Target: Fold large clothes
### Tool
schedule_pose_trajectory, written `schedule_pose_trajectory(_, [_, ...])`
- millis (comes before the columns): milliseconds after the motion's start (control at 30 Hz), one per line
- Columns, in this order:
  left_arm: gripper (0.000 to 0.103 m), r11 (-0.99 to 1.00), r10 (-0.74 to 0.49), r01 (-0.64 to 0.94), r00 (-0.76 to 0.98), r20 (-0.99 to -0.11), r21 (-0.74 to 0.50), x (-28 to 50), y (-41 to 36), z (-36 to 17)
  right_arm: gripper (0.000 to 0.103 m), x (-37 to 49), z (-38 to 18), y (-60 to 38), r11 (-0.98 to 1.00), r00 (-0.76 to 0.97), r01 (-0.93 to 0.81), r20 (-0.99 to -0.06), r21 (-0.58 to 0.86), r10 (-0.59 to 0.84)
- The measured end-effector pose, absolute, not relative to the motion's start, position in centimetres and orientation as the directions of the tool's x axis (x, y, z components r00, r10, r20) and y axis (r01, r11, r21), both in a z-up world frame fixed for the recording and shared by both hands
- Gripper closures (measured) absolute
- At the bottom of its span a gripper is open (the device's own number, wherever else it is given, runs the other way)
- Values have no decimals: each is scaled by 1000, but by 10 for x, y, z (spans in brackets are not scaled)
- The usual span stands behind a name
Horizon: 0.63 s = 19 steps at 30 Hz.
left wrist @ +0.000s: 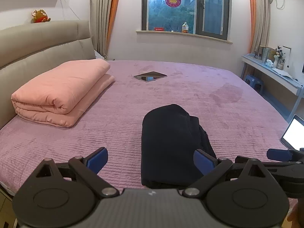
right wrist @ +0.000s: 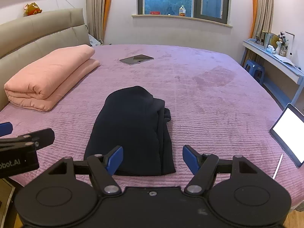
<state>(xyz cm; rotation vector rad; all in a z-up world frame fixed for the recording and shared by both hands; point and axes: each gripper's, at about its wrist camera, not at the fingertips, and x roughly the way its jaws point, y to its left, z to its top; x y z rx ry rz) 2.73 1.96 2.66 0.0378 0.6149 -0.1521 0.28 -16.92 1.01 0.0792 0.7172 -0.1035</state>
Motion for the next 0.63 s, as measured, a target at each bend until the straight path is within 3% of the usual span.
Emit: schedule_pose_trajectory(633, [7, 990, -118, 141, 838, -533, 3, 25, 27, 22, 20, 1, 6, -171, 992, 733, 105, -680, 76, -26])
